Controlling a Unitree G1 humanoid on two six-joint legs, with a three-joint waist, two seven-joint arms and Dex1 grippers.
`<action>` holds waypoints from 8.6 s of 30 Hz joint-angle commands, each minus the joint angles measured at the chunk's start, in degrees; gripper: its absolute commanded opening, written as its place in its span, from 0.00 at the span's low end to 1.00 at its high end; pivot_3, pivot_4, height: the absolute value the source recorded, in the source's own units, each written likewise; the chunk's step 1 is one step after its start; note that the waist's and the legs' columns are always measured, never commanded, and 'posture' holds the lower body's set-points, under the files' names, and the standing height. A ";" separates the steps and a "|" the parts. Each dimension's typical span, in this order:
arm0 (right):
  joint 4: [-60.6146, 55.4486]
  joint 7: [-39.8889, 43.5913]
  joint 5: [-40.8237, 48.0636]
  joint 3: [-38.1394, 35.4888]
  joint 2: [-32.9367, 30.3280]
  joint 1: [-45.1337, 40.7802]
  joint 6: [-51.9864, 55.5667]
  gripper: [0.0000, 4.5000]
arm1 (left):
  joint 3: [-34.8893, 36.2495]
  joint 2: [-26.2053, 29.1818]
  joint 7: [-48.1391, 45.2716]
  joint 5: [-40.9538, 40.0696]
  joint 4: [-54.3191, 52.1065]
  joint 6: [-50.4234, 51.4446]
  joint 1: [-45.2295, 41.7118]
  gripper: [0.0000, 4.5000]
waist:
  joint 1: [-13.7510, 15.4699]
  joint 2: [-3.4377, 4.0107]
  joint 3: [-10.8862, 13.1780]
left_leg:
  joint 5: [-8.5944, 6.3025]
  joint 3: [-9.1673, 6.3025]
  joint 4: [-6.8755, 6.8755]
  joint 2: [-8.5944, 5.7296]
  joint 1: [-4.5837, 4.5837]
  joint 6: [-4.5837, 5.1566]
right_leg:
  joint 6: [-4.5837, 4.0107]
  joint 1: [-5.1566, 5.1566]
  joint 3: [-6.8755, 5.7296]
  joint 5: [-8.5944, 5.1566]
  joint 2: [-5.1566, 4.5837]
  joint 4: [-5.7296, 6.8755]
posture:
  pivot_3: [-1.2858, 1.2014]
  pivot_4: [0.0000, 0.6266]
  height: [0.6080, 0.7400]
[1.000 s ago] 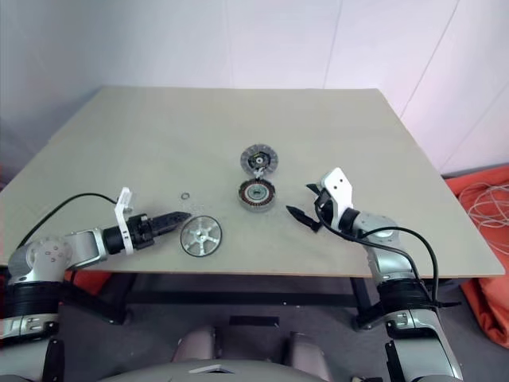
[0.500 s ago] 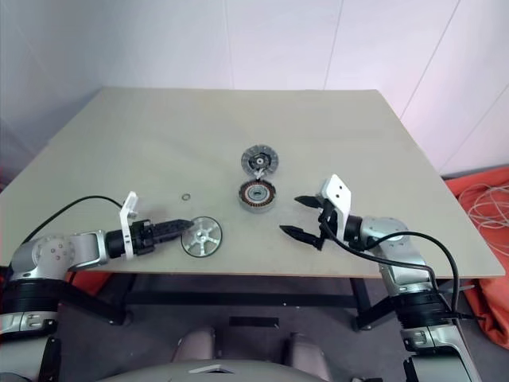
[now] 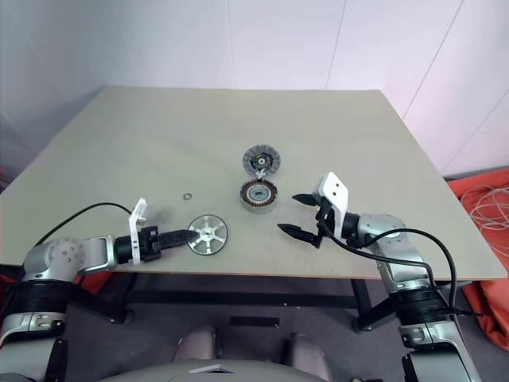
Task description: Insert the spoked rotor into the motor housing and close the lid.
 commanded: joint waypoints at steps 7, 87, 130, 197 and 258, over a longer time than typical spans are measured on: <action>-0.55 -1.00 -0.39 0.01 0.28 -1.25 -1.74 1.00 | 13.39 -3.19 4.57 -5.04 0.81 -1.80 -1.65 0.10 | -0.05 0.00 0.00 | 0.00 0.00 -0.01 0.01 -0.04 0.00 | -0.02 -0.02 -0.02 0.01 0.00 -0.03 | 0.52 0.00 1.00; 2.31 8.79 -16.04 21.36 -4.34 -25.59 11.08 1.00 | 0.72 19.25 2.66 16.27 -18.83 -44.51 10.47 0.98 | -0.13 -0.10 0.06 | -0.14 -0.39 -0.03 0.06 0.02 0.21 | 0.08 0.27 -0.07 -0.01 0.03 -0.40 | 0.52 0.00 1.00; 18.52 22.87 -38.12 33.70 8.29 -42.74 -14.91 0.00 | 0.82 13.15 -12.91 23.31 -12.56 -60.00 7.29 1.00 | -0.24 -0.11 0.04 | 0.06 0.06 0.23 0.18 -0.57 -0.11 | -0.32 -0.80 0.00 -0.08 0.11 0.67 | 0.52 0.00 1.00; -12.07 6.17 -0.40 -1.89 -7.68 -10.19 19.96 1.00 | -5.47 -14.65 24.68 38.60 3.77 -49.89 -6.94 1.00 | 0.48 -0.23 0.01 | 0.23 -0.23 0.50 0.12 -0.21 -0.36 | -0.36 -0.57 0.01 -0.18 0.06 1.25 | 0.52 0.00 1.00; -7.16 4.27 0.16 -0.42 -10.31 -9.02 14.94 1.00 | -8.72 6.56 -12.84 25.93 -15.23 -41.69 -4.84 0.17 | 0.49 -0.11 0.04 | 0.16 -0.09 0.01 0.08 -0.35 -0.25 | -0.39 -0.56 -0.04 -0.16 0.05 0.46 | 0.52 0.00 1.00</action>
